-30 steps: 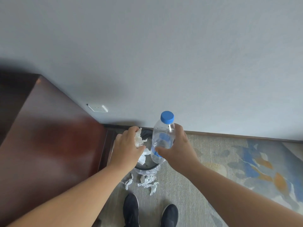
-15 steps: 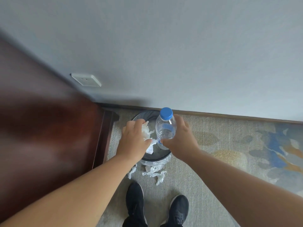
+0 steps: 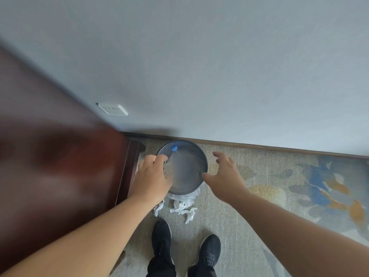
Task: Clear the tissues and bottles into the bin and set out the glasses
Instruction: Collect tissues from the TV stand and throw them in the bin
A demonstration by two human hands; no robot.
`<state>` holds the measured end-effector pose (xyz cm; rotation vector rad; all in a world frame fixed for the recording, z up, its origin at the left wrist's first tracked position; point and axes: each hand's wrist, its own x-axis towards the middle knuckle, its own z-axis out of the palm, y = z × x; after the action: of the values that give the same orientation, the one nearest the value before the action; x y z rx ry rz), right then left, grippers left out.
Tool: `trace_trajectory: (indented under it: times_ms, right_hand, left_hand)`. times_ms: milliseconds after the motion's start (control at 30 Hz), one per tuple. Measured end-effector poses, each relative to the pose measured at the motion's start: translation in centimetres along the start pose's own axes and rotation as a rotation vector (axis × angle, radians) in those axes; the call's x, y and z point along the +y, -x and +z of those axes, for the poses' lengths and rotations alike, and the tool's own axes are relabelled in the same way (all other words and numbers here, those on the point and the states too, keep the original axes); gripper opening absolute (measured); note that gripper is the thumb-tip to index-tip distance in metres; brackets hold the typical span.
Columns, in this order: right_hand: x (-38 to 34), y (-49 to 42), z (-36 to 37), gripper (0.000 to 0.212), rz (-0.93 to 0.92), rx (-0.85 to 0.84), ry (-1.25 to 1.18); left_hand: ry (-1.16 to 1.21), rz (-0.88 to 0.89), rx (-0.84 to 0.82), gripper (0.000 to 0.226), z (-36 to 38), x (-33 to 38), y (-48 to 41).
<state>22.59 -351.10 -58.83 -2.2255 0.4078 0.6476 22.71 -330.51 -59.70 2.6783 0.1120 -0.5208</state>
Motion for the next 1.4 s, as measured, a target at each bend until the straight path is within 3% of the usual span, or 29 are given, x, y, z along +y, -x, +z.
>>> trace_trajectory:
  times_ms: [167, 367, 667, 933, 1400]
  right_hand:
    - [-1.6, 4.6, -2.5, 0.053, -0.054, -0.030, 0.063]
    - [-1.9, 9.4, -2.9, 0.050, -0.077, -0.020, 0.068]
    - [1.1, 15.9, 3.7, 0.047, 0.016, 0.047, 0.060]
    - [6.7, 16.2, 11.9, 0.048, 0.042, 0.052, 0.075]
    - [21.5, 2.9, 25.0, 0.047, -0.017, 0.052, 0.156]
  left_hand:
    - [0.014, -0.017, 0.011, 0.047, -2.9, 1.6, 4.4]
    - [0.063, -0.036, 0.013, 0.048, -4.7, 1.1, 9.0]
    - [0.055, 0.016, -0.055, 0.047, -2.3, -4.9, 14.1]
    - [0.072, 0.023, -0.102, 0.046, 5.0, -11.2, 15.8]
    - [0.033, -0.015, -0.081, 0.046, 26.7, -20.1, 8.5]
